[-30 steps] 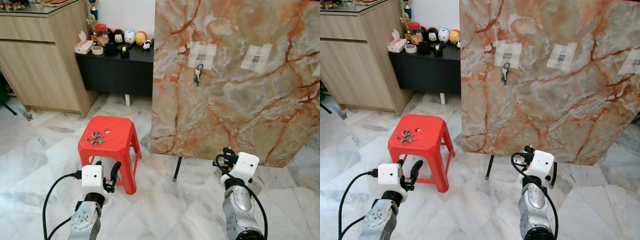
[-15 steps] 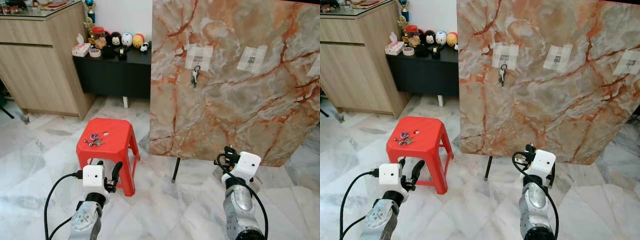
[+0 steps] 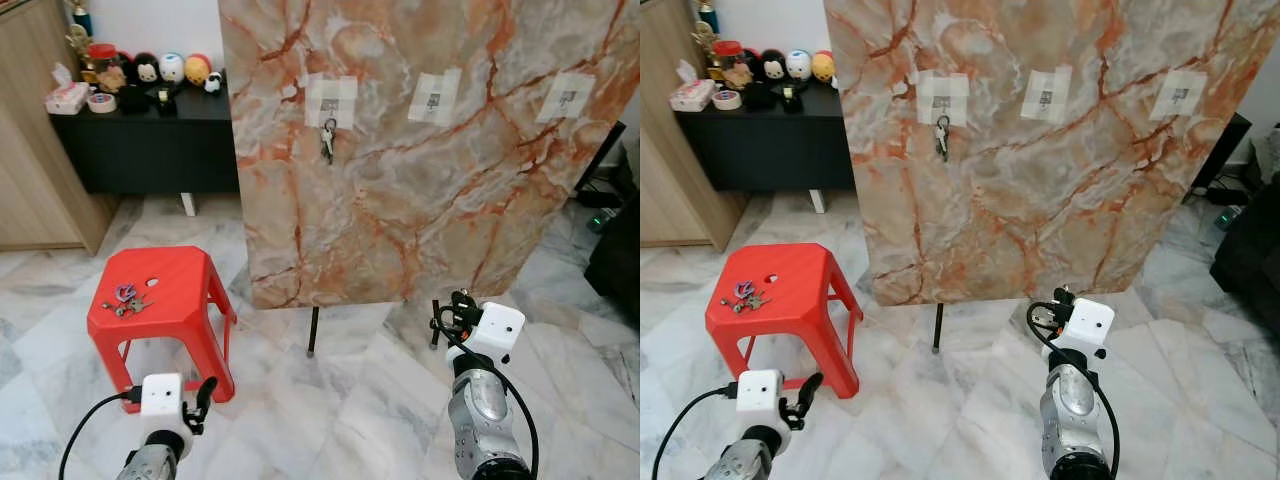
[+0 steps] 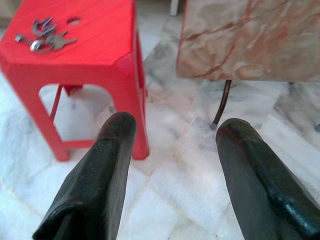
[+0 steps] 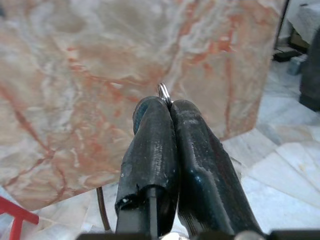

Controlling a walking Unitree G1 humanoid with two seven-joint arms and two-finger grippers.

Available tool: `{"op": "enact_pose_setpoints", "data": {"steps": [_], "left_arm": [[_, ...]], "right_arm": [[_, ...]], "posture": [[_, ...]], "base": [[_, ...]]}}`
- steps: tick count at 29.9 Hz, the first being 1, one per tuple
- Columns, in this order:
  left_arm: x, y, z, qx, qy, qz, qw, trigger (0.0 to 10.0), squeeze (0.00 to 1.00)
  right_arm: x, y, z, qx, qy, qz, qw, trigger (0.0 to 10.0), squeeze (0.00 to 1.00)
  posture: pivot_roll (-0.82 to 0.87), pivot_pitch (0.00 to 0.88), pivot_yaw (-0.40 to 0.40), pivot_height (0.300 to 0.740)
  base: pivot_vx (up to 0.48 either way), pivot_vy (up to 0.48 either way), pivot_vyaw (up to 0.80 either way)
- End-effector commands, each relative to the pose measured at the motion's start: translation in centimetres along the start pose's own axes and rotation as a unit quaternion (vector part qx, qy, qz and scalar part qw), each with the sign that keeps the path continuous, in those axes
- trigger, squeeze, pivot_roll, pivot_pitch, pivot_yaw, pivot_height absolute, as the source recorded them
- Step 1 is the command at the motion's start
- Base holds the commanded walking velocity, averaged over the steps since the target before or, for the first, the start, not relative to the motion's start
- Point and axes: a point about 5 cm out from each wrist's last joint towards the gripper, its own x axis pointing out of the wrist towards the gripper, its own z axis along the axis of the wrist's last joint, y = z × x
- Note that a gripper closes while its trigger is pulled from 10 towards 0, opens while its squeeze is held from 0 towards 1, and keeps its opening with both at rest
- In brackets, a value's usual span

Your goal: Hang keys on a hook

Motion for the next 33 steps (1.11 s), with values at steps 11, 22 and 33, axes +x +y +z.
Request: {"op": "enact_pose_setpoints", "data": {"steps": [11, 22, 33], "left_arm": [[-1.3, 1.2, -3.5, -0.007, 0.075, 0.034, 0.997, 10.0, 0.0], [-1.8, 1.8, -4.6, 0.0, 0.098, 0.044, 0.994, 10.0, 0.0], [-1.3, 1.4, -4.1, -0.001, 0.082, 0.034, 0.996, 10.0, 0.0]], "right_arm": [[0.0, 0.1, 0.0, 0.0, -0.002, -0.002, 1.0, 10.0, 0.0], [0.0, 0.2, 0.0, 0.0, -0.003, -0.002, 1.0, 10.0, 0.0], [0.1, 0.3, 0.2, -0.004, -0.005, -0.002, 1.0, 10.0, 0.0]], "posture": [[0.05, 0.0, -0.094, 0.74], [0.05, 0.0, -0.089, 0.74], [0.04, 0.0, -0.086, 0.74]], "base": [[0.284, 0.0, 0.0], [0.326, 0.0, 0.0], [0.325, 0.0, 0.0]]}}
